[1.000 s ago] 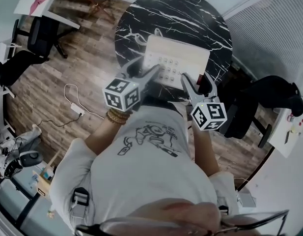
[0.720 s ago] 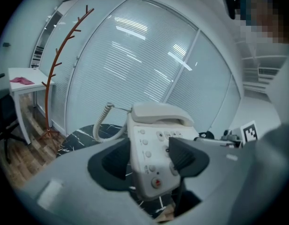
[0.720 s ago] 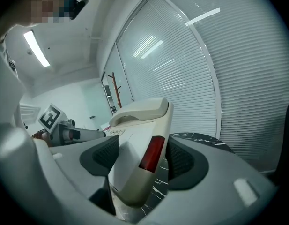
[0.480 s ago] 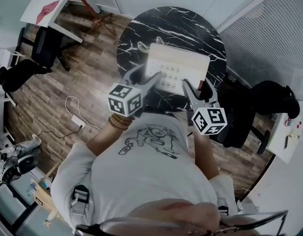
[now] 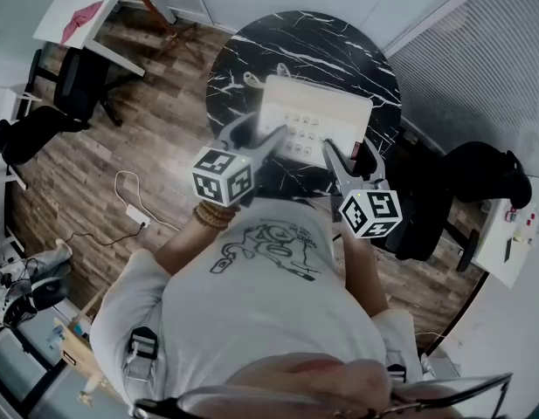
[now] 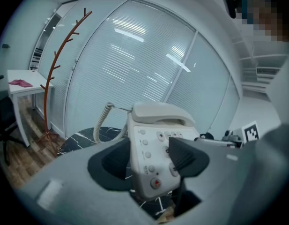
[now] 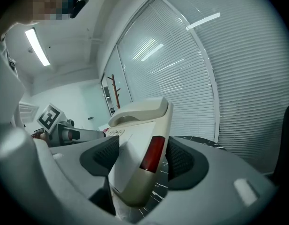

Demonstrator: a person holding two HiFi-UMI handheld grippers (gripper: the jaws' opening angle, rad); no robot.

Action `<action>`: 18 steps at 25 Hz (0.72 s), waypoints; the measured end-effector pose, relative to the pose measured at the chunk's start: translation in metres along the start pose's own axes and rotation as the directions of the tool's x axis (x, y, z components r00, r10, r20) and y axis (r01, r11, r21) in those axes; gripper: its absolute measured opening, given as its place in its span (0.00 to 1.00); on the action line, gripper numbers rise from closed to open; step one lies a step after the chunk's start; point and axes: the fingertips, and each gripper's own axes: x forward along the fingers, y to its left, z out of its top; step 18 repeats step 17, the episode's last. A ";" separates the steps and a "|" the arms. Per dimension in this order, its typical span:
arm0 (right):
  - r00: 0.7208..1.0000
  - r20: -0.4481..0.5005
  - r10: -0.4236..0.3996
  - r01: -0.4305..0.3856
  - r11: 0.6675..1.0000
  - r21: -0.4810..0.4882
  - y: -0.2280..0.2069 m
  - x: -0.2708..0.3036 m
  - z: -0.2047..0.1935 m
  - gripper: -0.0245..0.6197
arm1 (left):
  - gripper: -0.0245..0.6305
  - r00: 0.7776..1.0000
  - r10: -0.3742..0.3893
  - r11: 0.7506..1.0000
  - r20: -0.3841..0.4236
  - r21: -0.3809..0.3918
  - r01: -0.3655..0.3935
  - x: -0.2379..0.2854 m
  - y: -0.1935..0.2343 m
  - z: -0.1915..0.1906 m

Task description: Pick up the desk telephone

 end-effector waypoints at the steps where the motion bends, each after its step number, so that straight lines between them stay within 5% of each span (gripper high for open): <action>1: 1.000 0.000 -0.001 0.001 1.000 0.000 0.000 0.000 0.000 0.53 | 0.43 1.000 0.000 1.000 0.000 0.000 0.000 0.000 0.000 0.000; 18: 1.000 -0.001 -0.003 0.003 1.000 0.007 -0.005 -0.001 0.000 0.53 | 0.43 1.000 0.003 1.000 -0.002 -0.001 -0.003 0.004 -0.003 0.000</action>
